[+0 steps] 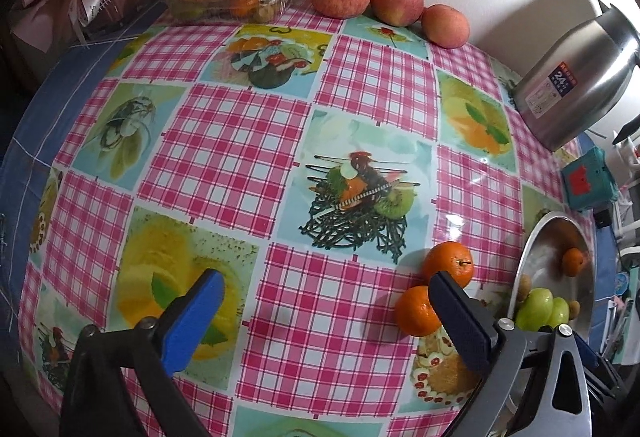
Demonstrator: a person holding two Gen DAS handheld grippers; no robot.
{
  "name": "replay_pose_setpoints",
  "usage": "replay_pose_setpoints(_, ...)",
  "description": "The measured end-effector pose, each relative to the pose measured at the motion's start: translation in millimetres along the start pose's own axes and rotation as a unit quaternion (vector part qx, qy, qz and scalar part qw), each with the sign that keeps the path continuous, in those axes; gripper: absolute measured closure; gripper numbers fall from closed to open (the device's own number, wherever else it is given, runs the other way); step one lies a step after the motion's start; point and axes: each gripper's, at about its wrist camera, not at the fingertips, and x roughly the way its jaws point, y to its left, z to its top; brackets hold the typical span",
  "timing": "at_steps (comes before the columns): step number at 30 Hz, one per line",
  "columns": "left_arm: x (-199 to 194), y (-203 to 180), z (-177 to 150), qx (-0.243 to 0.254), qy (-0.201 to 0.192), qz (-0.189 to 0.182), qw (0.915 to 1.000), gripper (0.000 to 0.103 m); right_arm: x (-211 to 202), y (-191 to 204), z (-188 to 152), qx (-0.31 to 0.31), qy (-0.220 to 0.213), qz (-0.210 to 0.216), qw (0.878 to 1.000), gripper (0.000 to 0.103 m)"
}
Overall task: Organize fruits
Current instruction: 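Move the left tool toward the two oranges on the table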
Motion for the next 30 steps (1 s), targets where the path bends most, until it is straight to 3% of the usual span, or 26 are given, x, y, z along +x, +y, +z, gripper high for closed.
replay_pose_setpoints(3,1.6,0.3,-0.1,0.0,0.0,0.004,1.0,0.0,1.6,0.3,-0.2,0.001,0.001,0.0,1.0,0.028)
replay_pose_setpoints(6,3.2,0.7,-0.2,0.0,0.001,0.008,1.0,0.0,2.1,0.6,0.4,0.002,-0.001,0.002,1.0,0.016)
replay_pose_setpoints(15,1.7,1.6,0.2,0.0,-0.008,0.015,0.9999,0.0,-0.7,-0.4,1.2,0.005,-0.013,-0.003,1.0,0.016)
replay_pose_setpoints(30,-12.6,-1.7,4.9,0.006,-0.054,-0.01,0.9985,0.0,-15.1,-4.7,3.3,0.022,-0.053,0.018,0.998,0.016)
